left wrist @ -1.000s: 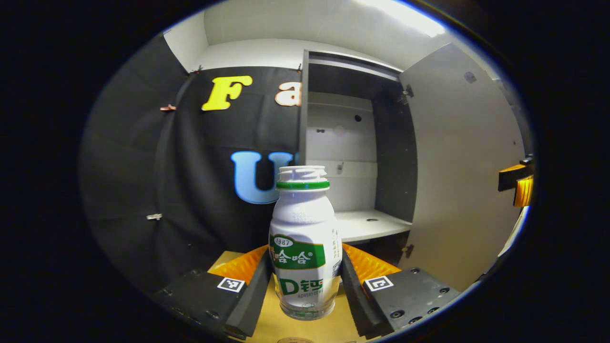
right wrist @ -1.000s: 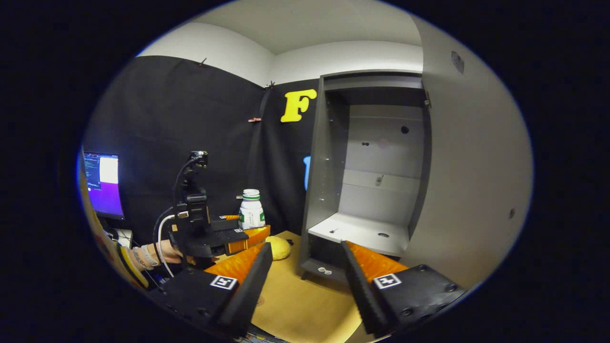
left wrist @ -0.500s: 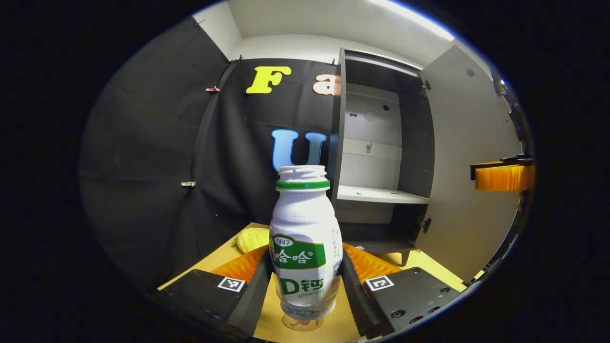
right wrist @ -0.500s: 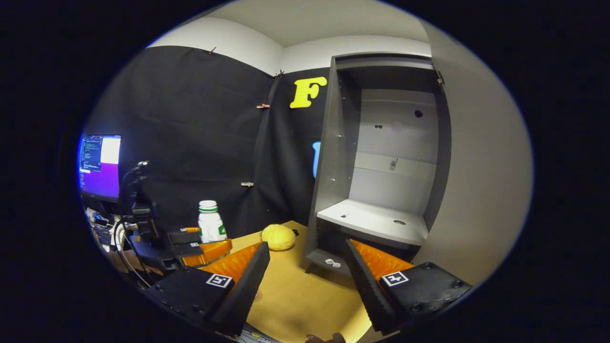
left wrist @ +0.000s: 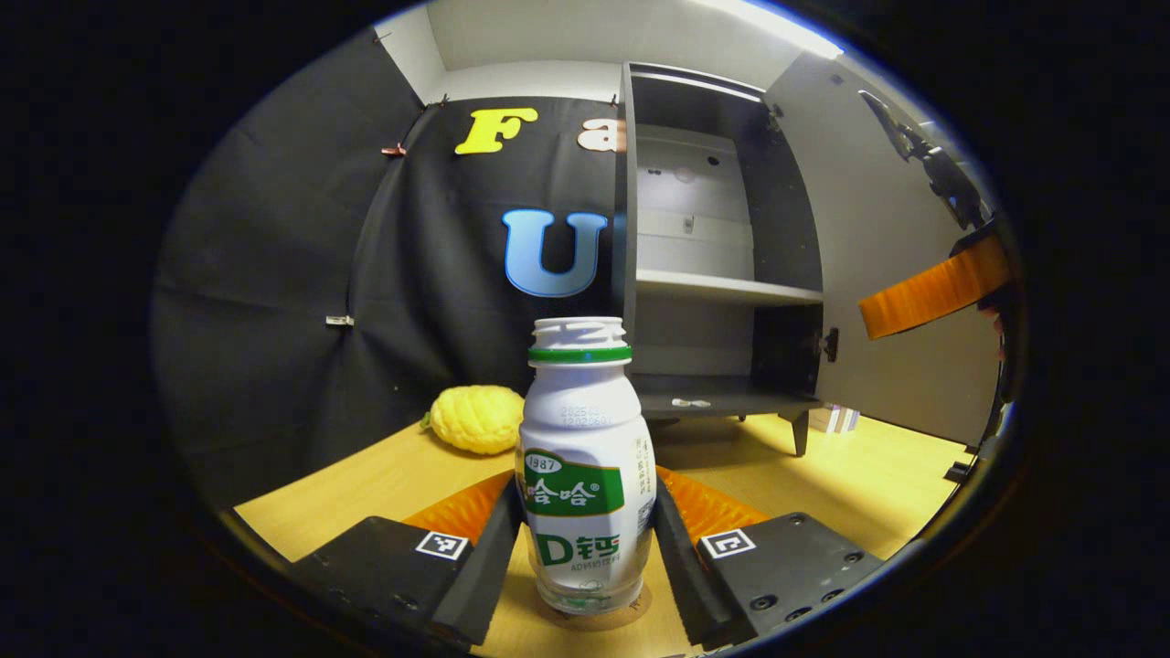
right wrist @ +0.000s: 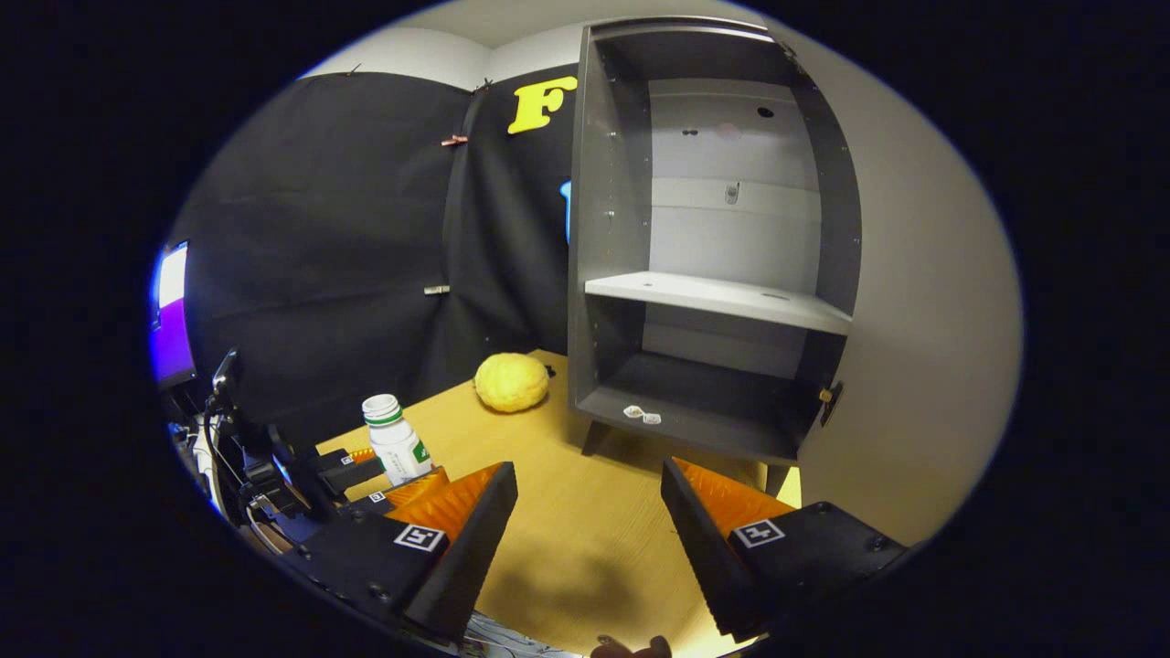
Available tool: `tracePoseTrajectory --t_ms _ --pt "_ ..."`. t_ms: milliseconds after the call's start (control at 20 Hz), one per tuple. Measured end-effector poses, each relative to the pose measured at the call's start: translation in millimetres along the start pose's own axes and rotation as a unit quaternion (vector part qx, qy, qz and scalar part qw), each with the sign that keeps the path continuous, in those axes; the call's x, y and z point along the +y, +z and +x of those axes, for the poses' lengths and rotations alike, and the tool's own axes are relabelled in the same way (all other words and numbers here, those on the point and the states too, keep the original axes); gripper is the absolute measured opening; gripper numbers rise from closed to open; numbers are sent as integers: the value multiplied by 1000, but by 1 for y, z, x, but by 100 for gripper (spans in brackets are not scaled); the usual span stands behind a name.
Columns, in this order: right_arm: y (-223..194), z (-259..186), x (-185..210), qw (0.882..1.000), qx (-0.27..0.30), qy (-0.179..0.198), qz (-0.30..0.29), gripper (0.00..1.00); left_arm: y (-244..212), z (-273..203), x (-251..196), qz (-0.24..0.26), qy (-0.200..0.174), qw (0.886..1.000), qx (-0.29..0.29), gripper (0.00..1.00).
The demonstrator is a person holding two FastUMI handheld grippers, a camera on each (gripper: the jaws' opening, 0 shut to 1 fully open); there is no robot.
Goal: Open the cabinet door with the right hand, grasp the bottle in the cabinet with the left hand and place it on the coaster, then close the cabinet door with the right hand.
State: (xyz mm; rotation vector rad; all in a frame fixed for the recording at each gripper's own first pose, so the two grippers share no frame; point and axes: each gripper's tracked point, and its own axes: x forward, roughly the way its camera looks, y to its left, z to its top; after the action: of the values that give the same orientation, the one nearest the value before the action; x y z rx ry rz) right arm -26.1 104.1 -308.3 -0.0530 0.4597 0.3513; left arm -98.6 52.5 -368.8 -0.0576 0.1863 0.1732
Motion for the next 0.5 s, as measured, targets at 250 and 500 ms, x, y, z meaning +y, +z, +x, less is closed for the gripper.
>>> tracePoseTrajectory --t_ms 250,500 --pt "-9 6 5 1000 7 -3 -8 98 -24 11 1 40 -5 999 4 77" --pt "-11 12 12 1000 9 0 -5 98 -27 13 0 28 -19 999 10 77"
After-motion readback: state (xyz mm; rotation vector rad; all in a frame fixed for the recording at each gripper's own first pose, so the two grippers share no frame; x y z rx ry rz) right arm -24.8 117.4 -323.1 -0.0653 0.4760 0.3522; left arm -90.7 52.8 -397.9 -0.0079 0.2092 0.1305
